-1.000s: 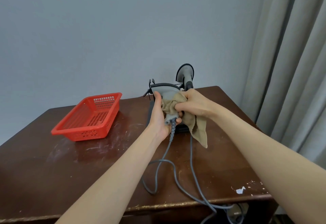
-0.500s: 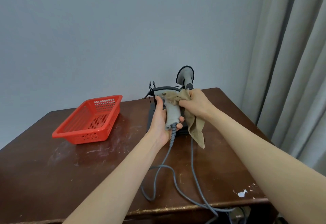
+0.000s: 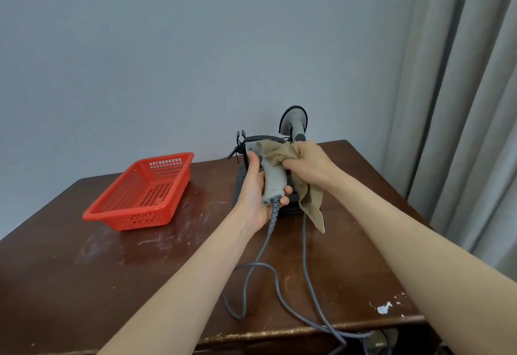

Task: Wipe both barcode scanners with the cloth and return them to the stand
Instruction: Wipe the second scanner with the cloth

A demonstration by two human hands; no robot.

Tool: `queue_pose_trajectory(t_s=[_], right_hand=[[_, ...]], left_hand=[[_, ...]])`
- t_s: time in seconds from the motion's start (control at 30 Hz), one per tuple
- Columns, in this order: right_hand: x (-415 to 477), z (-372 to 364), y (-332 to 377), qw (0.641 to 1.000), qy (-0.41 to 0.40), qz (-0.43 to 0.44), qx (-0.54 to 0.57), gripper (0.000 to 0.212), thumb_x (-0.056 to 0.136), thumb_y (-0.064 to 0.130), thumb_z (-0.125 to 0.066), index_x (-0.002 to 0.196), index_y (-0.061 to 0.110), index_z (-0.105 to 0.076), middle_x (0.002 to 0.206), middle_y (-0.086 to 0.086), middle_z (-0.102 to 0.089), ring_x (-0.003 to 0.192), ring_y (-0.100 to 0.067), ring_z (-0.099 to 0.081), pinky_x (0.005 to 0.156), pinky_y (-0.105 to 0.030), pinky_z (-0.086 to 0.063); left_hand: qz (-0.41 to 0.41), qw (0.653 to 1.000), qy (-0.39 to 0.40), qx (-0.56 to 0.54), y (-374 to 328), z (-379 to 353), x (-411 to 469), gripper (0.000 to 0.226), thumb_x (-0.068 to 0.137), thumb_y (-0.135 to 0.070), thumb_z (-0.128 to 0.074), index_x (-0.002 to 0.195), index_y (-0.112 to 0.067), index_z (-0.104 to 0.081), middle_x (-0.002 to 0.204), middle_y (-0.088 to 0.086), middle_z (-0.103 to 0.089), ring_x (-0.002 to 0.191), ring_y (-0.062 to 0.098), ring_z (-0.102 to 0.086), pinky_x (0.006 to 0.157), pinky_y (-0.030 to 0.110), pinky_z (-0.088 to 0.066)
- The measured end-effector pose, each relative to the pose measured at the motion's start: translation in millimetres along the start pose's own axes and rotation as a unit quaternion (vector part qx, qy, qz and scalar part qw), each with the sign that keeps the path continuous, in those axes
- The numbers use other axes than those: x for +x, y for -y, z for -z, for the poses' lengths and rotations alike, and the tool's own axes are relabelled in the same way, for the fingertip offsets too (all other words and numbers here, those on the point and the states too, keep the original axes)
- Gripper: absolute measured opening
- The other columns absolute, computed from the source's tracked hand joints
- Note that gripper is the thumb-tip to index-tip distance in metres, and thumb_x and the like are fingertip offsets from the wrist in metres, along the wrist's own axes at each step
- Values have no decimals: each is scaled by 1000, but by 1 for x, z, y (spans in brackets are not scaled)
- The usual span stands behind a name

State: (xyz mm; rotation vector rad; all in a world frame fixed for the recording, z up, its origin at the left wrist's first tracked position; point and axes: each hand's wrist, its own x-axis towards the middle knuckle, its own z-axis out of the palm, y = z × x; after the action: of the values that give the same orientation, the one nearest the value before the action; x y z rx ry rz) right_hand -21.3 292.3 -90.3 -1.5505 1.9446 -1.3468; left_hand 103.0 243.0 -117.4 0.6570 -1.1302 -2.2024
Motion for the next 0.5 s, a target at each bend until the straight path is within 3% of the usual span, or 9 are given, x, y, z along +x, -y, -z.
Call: queue_pose_trajectory(t_s=[0.1, 0.17, 0.23, 0.3, 0.37, 0.43, 0.5], right_hand=[[-14, -4, 7, 991, 113, 10, 65, 21, 78, -5, -54, 65, 9, -64, 73, -13, -64, 61, -16, -55, 67, -27, -47], [-17, -3, 7, 989, 134, -4, 61, 15, 75, -5, -55, 63, 0, -63, 67, -11, -61, 63, -15, -55, 68, -25, -45], [-13, 2, 3, 994, 92, -20, 46, 21, 76, 0, -55, 57, 7, -59, 59, -5, -57, 60, -14, -52, 66, -28, -43], [-6, 8, -1, 999, -20, -41, -24, 25, 78, 9, -57, 55, 14, -49, 56, 0, -49, 57, -15, -46, 59, -29, -38], [0, 13, -9, 991, -111, -70, -4, 25, 80, 11, -57, 57, 13, -48, 56, 0, -47, 56, -15, -44, 56, -29, -35], [3, 14, -13, 981, -146, -88, 91, 22, 81, 11, -57, 60, 11, -51, 59, -2, -50, 59, -17, -47, 57, -29, -38], [5, 10, -9, 971, -143, -91, 171, 9, 84, 13, -59, 77, 10, -64, 75, -6, -63, 73, -19, -59, 67, -35, -49]], left_hand=[[-10, 1000, -12, 0, -4, 5, 2, 78, 82, -77, -32, 99, -7, -63, 70, 6, -61, 47, 16, -52, 34, 18, -37], [-10, 1000, -25, -9, -4, 6, 3, 78, 81, -76, -34, 97, -6, -64, 67, 7, -63, 46, 16, -53, 35, 18, -38], [-2, 999, -37, -18, -3, 7, 1, 78, 82, -75, -36, 100, -5, -64, 70, 8, -63, 45, 15, -52, 33, 17, -38], [8, 998, -45, -43, -3, 10, -1, 76, 83, -72, -40, 108, -4, -61, 81, 9, -66, 40, 13, -49, 30, 16, -37], [16, 997, -44, -65, -6, 15, -2, 75, 84, -69, -44, 117, -3, -56, 92, 10, -69, 34, 9, -45, 27, 15, -34], [15, 997, -48, -57, -9, 19, -2, 73, 85, -68, -44, 121, -5, -54, 75, 5, -66, 30, 6, -39, 27, 14, -30], [22, 998, -34, -43, -11, 18, -2, 73, 84, -70, -42, 118, -6, -55, 53, -1, -51, 28, 4, -34, 27, 13, -25]])
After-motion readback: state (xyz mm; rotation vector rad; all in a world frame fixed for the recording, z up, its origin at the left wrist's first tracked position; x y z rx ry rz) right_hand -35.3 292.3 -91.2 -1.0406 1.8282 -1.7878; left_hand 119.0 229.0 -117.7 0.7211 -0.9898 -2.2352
